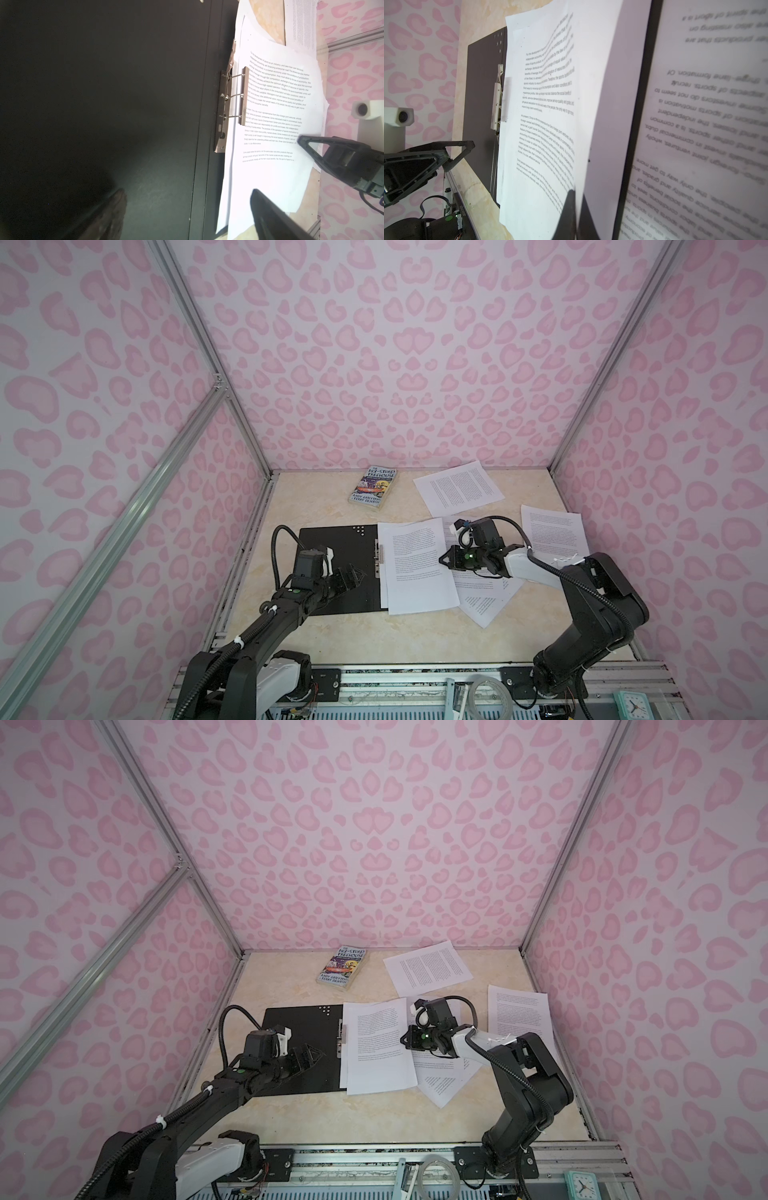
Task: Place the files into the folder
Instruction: 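Press the second sheet's edge onto the clip prongs with the right gripper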
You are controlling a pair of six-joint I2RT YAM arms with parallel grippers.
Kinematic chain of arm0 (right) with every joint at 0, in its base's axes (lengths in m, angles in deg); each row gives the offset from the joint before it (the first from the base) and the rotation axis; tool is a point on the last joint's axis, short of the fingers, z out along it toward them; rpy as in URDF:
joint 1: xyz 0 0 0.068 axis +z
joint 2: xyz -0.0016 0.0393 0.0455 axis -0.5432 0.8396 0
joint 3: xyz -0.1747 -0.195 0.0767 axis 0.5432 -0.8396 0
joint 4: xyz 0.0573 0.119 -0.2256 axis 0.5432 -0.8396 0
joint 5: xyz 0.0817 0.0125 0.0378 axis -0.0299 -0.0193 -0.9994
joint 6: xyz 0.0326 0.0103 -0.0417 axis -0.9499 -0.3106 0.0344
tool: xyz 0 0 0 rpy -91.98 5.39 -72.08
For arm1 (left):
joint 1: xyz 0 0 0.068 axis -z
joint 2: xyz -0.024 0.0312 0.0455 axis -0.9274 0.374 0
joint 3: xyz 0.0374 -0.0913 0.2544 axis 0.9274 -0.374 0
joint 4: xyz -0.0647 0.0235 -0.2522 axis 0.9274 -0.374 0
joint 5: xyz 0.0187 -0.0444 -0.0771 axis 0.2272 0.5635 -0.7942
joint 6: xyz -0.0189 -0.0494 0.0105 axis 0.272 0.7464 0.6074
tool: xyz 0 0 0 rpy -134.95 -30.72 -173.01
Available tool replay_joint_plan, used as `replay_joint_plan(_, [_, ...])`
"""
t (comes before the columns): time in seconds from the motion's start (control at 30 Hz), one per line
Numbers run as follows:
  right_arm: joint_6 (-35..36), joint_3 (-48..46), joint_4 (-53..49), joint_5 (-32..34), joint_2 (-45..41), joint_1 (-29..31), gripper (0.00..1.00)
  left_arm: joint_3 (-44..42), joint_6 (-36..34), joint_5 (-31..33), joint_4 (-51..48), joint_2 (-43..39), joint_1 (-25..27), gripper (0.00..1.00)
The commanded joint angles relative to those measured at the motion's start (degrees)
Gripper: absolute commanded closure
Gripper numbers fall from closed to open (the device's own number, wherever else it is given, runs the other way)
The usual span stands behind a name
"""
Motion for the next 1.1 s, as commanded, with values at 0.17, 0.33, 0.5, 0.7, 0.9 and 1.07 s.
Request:
replay_joint_plan(0.17, [-2.14,1.34,3.93,-0.29,1.83,0.26,1.00,0.00,0.03,-1.55,2.58,1.39,0.09,0.06])
replay_joint_plan(0.33, [-1.35,2.74,3.17,-0.15,3.12,1.24,1.00,0.09,0.20,-2.07,2.92,1.99,0.13,0.06])
replay_joint_plan(0.5, [0.36,4.12,1.81,-0.07,3.74,2.26,1.00,-0.05,0.20,-2.24,3.11,2.02,0.13,0.06])
replay_joint_plan(0.7, [0.42,4.53,1.24,0.04,4.18,2.46,1.00,0.00,0.26,-2.30,3.17,2.19,0.19,0.06])
replay_joint_plan(0.9, [-0.61,4.10,2.41,-0.78,4.53,2.49,1.00,0.09,0.21,-2.35,3.19,2.28,0.16,0.06])
replay_joint_plan(1.07, [-1.30,3.59,3.30,-1.37,4.78,2.55,1.00,0.17,0.20,-2.36,3.16,2.48,0.21,0.06])
